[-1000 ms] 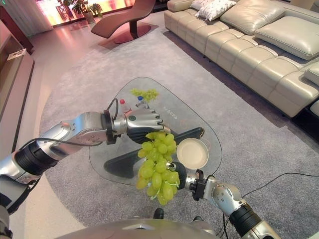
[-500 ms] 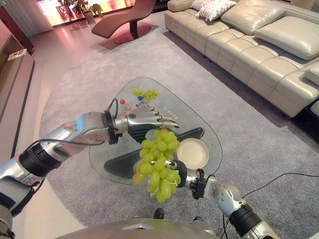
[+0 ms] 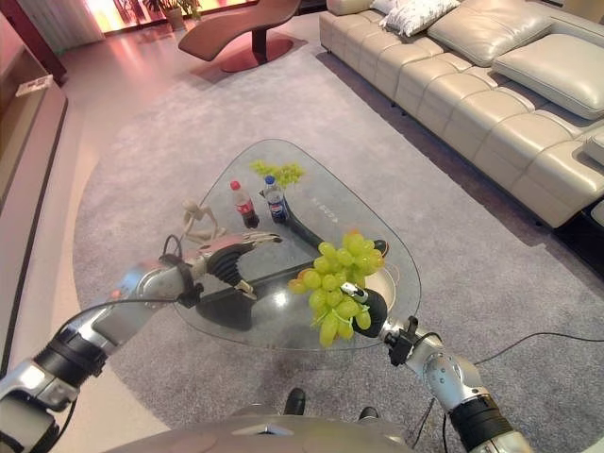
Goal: Pick up fruits into the plate
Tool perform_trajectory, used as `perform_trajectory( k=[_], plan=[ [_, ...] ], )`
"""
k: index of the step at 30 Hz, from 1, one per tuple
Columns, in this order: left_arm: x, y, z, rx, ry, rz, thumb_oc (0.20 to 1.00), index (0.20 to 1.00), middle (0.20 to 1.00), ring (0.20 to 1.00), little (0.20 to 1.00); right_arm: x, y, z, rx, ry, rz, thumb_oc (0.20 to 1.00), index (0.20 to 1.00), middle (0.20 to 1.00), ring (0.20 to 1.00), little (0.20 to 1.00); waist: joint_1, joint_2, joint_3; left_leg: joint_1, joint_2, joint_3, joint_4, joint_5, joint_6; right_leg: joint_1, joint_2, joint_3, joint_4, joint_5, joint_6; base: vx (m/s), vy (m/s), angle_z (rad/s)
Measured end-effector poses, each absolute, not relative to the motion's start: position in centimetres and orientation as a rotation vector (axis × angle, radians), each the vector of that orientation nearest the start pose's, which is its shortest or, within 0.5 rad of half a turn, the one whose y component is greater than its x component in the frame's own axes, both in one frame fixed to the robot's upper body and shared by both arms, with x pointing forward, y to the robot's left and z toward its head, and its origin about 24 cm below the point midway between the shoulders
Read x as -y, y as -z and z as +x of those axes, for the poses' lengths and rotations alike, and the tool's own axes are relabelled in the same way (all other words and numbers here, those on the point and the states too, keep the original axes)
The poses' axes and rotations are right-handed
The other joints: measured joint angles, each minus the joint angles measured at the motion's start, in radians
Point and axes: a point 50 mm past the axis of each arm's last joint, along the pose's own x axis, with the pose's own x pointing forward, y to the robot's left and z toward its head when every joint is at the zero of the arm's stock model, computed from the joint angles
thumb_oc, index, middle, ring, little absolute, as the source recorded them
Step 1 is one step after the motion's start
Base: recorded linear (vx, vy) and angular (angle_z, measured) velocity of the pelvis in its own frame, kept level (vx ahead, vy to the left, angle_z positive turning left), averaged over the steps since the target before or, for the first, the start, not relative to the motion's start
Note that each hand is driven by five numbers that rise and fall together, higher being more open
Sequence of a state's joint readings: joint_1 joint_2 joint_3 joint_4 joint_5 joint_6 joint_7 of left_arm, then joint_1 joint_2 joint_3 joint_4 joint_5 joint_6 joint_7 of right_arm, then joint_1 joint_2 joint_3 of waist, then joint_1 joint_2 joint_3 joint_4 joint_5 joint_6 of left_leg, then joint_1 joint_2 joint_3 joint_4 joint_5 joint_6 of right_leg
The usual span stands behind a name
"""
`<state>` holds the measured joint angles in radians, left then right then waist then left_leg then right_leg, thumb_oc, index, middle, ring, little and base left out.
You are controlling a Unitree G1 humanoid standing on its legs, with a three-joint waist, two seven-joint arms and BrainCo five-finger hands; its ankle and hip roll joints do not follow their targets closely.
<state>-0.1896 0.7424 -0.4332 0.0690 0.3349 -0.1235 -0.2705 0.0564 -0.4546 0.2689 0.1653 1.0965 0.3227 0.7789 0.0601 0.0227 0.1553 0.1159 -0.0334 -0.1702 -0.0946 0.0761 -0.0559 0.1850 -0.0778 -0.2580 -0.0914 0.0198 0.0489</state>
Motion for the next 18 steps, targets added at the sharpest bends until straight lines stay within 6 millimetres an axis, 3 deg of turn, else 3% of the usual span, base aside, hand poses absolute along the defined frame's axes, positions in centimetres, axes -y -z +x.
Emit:
perform_trajectory(
  k=[5,10,12,18],
  plan=[
    [-22.3,-0.6,24.6,-0.299,0.511,0.980,1.000,1.000,1.000,1.000,1.000,18.7,1.2,20.9,-0.385,-0.662,0.721,0.200,0.200,0.200,0.200,0.200,0.013,-0.022,0.038,-0.007,0.000,-0.001,0.000,0.001,0.001,-0.006,0.002,-0.001,0.000,0.000,0.000,-0.02,-0.003,0.00],
    [-24.4,3.5,22.1,-0.492,0.346,0.814,1.000,1.000,1.000,1.000,1.000,21.6,1.5,21.6,-0.393,-0.482,0.512,0.200,0.200,0.200,0.200,0.200,0.033,-0.027,0.066,-0.046,0.000,-0.005,0.002,0.012,0.015,-0.044,0.005,-0.004,0.000,0.000,0.000,-0.10,-0.013,0.02],
    [-25.1,5.8,21.1,-0.589,0.250,0.754,1.000,1.000,1.000,1.000,1.000,22.6,1.4,22.8,-0.389,-0.399,0.399,0.200,0.200,0.200,0.200,0.200,0.029,-0.026,0.101,-0.063,-0.001,-0.015,0.006,0.025,0.013,-0.058,0.004,-0.013,0.001,0.001,0.000,-0.06,0.002,0.12],
    [-24.5,9.7,18.9,-0.744,0.132,0.654,1.000,1.000,1.000,1.000,1.000,24.4,0.5,26.2,-0.372,-0.222,0.176,0.200,0.200,0.200,0.200,0.200,0.050,-0.019,0.189,-0.113,-0.002,-0.043,0.011,0.043,0.001,-0.100,0.008,-0.040,0.008,0.002,-0.001,-0.09,0.023,0.15]
  ],
)
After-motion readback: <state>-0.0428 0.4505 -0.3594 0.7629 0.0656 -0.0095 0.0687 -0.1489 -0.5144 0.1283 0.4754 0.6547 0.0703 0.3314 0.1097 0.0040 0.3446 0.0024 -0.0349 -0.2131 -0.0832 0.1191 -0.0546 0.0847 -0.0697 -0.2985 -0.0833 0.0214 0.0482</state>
